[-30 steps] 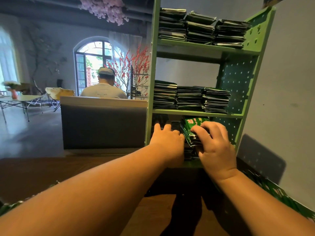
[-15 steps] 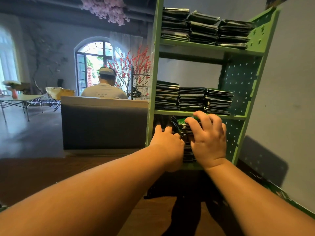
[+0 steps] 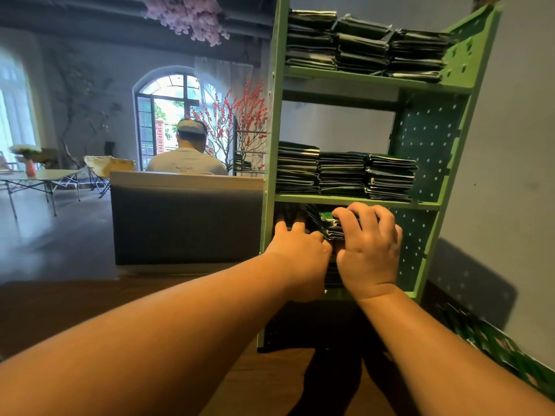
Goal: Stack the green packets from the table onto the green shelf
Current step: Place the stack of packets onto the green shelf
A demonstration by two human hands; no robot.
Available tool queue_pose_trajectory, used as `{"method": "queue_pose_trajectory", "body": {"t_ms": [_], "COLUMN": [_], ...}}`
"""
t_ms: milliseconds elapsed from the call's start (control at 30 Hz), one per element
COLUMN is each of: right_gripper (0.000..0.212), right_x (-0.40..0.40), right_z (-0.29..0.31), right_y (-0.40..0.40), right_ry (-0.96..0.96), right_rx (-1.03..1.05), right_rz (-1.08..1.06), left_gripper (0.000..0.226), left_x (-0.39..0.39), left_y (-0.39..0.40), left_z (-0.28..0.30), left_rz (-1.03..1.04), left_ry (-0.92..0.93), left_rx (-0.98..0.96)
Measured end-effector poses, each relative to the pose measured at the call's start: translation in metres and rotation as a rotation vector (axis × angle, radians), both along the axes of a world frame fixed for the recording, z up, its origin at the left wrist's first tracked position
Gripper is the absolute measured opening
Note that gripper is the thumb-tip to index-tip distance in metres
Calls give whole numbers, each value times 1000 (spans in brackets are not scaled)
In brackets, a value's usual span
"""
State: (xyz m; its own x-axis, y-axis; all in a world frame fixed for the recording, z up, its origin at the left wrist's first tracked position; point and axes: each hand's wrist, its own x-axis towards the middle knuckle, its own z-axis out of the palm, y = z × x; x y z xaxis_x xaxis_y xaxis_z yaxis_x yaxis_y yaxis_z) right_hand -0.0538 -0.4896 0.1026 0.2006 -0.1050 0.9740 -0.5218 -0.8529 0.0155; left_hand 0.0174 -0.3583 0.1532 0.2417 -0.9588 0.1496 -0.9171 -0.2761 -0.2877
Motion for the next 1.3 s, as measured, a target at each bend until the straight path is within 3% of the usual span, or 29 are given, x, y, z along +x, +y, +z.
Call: {"method": "queue_pose_trajectory", "body": {"t_ms": [267, 567, 767, 933, 1300], "right_gripper": [66, 65, 63, 57, 46], "right_x": [-4, -5, -7, -20, -6], "right_z": [-3, 3, 9, 15, 17], "right_y": [2, 16, 20, 16, 17], "right_ry": [-48, -6, 58, 131, 201], "right_rx": [251, 473, 657, 684, 639], "right_rz": [52, 152, 250, 369, 271], "left_gripper": [44, 57, 54, 53, 57], "left_x": [4, 7, 6, 9, 11], "left_y": [2, 4, 2, 0, 0], "left_z": [0, -5, -3, -2, 1], "left_rz": [-75, 23, 41, 47, 71], "left_ry": [134, -14, -2, 16, -11], "left_rx": [-222, -122, -112, -107, -57]}}
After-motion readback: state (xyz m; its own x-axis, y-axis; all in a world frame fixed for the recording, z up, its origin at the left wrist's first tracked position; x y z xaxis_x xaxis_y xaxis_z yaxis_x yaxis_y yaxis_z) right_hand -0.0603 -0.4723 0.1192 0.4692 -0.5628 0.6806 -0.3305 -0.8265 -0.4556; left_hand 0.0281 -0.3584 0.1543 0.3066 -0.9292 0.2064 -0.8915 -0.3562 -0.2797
